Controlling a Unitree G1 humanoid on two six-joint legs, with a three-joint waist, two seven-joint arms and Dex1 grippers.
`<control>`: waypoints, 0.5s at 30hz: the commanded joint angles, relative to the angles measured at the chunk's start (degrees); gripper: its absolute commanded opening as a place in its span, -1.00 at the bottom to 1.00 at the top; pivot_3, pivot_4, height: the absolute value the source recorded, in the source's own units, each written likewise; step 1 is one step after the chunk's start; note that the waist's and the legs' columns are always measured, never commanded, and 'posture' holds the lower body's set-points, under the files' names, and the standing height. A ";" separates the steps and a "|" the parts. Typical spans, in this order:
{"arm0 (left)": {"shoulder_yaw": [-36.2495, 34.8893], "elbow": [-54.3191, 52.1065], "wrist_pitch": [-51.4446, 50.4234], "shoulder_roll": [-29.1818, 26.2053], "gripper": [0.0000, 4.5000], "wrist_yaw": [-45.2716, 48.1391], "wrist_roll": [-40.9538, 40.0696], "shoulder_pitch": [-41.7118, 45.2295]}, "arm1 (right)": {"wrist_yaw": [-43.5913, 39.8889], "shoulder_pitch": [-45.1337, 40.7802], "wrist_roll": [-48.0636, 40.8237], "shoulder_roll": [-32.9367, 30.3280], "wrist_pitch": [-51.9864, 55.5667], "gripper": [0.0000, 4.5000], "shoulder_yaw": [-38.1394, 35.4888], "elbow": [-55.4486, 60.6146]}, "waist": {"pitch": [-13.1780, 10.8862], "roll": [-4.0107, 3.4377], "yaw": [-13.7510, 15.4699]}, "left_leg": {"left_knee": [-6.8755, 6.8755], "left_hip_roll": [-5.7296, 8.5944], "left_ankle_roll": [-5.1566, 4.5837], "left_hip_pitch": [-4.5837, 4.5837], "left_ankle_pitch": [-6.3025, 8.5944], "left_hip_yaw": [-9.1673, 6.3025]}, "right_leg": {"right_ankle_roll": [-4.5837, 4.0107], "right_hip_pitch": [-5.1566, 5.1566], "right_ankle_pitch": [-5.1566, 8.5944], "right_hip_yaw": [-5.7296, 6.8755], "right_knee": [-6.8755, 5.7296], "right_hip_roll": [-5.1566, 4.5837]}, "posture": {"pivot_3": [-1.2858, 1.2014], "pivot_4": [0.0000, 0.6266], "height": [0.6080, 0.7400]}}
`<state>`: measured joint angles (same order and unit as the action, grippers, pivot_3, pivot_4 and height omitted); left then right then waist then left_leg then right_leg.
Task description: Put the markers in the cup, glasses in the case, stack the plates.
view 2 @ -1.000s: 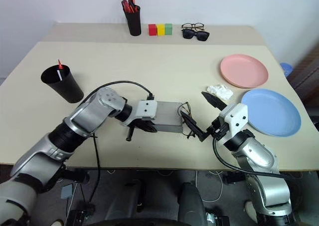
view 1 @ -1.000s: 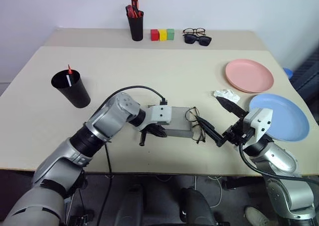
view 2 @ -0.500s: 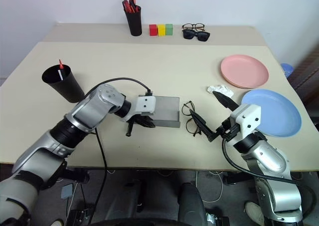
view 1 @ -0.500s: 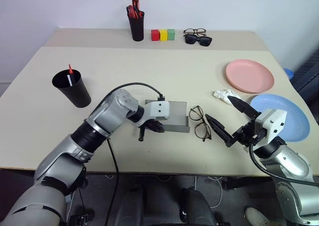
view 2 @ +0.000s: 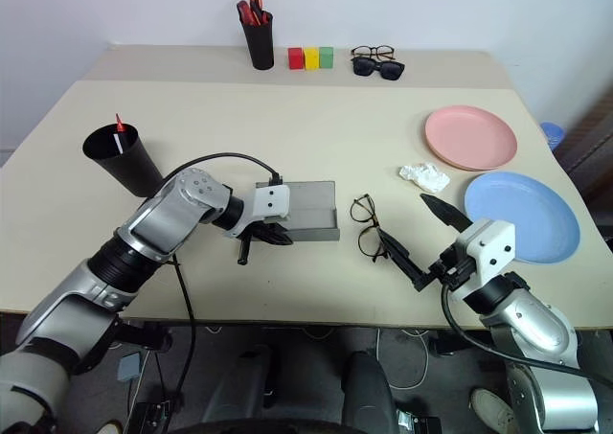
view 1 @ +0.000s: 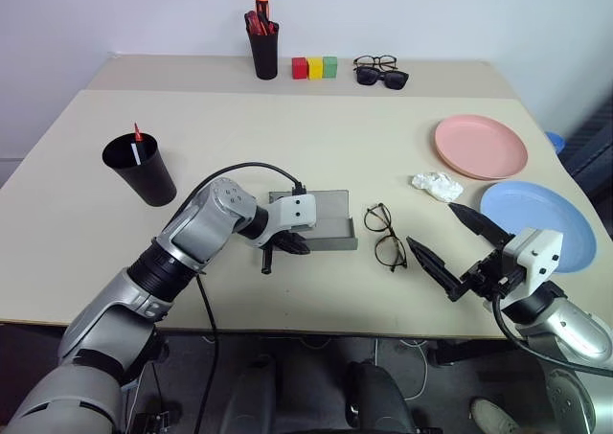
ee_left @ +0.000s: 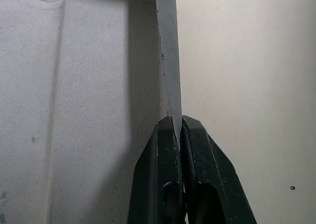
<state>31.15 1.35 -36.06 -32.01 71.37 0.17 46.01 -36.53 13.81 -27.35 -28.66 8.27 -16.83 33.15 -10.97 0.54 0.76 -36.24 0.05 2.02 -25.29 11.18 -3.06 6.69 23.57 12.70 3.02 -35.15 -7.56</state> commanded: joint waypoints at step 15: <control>1.56 -4.22 -1.22 1.86 -0.34 0.71 0.41 1.00 | 1.73 -3.18 -0.99 -2.00 3.68 1.00 0.36 3.88 | 0.00 0.00 0.00 | -0.01 0.00 0.00 0.00 0.00 0.00 | -0.01 0.00 -0.01 0.00 0.00 0.00 | 0.03 -0.52 1.00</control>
<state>32.96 -0.51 -36.79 -30.26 72.21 0.60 45.89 -35.12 11.16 -27.37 -30.10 11.52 -16.39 34.26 -10.97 0.54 0.76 -36.25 0.06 2.02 -25.29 11.18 -3.06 6.67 23.57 12.69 3.02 -35.15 -7.55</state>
